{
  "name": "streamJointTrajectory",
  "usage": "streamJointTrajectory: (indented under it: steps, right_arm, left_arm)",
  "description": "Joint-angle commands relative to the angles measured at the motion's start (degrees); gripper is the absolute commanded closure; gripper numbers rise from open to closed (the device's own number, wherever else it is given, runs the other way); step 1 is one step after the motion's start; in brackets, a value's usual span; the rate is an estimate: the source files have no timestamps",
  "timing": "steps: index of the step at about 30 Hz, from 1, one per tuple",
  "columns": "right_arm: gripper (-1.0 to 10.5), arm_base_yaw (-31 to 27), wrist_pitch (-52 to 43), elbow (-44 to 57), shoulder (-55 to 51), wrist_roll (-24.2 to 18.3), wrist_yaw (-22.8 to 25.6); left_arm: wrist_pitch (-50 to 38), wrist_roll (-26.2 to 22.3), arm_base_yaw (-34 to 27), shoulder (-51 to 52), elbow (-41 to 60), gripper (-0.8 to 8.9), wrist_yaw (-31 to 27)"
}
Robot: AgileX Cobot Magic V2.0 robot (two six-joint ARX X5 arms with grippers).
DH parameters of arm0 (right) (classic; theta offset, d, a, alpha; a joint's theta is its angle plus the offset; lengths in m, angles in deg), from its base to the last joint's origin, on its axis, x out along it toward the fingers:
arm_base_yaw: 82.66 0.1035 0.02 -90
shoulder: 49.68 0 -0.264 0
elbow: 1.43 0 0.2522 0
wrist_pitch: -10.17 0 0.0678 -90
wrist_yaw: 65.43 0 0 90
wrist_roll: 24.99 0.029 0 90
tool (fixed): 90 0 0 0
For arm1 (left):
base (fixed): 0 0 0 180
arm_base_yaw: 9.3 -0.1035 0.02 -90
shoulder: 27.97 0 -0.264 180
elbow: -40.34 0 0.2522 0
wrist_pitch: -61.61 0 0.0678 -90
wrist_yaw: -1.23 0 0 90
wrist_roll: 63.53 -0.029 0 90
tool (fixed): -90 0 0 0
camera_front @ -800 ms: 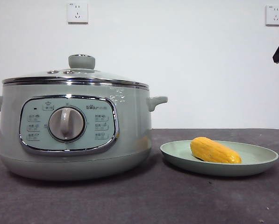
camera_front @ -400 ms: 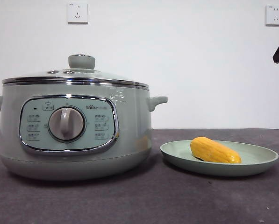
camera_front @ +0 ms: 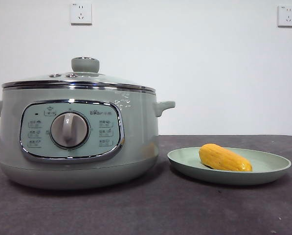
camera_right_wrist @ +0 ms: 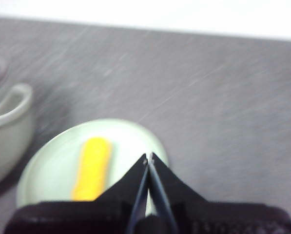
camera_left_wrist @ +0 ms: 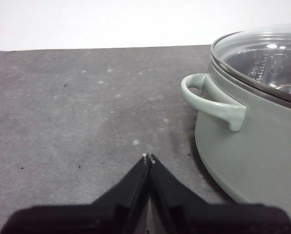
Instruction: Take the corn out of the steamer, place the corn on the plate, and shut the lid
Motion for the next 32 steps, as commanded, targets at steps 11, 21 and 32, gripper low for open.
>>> streamJointTrajectory:
  steps: [11, 21, 32]
  right_arm:
    - [9.5, -16.13, -14.21, 21.40, -22.97, -3.26, -11.63]
    - [9.5, -16.20, -8.70, 25.83, -27.93, -1.75, -11.23]
    - [9.5, -16.15, -5.70, 25.83, -27.15, 3.78, -11.74]
  left_arm:
    - [-0.24, -0.24, -0.11, 0.15, 0.92, 8.14, 0.28]
    - [-0.24, -0.26, -0.11, 0.15, 0.92, 8.14, 0.28]
    - [-0.26, -0.26, -0.11, 0.15, 0.92, 8.14, 0.28]
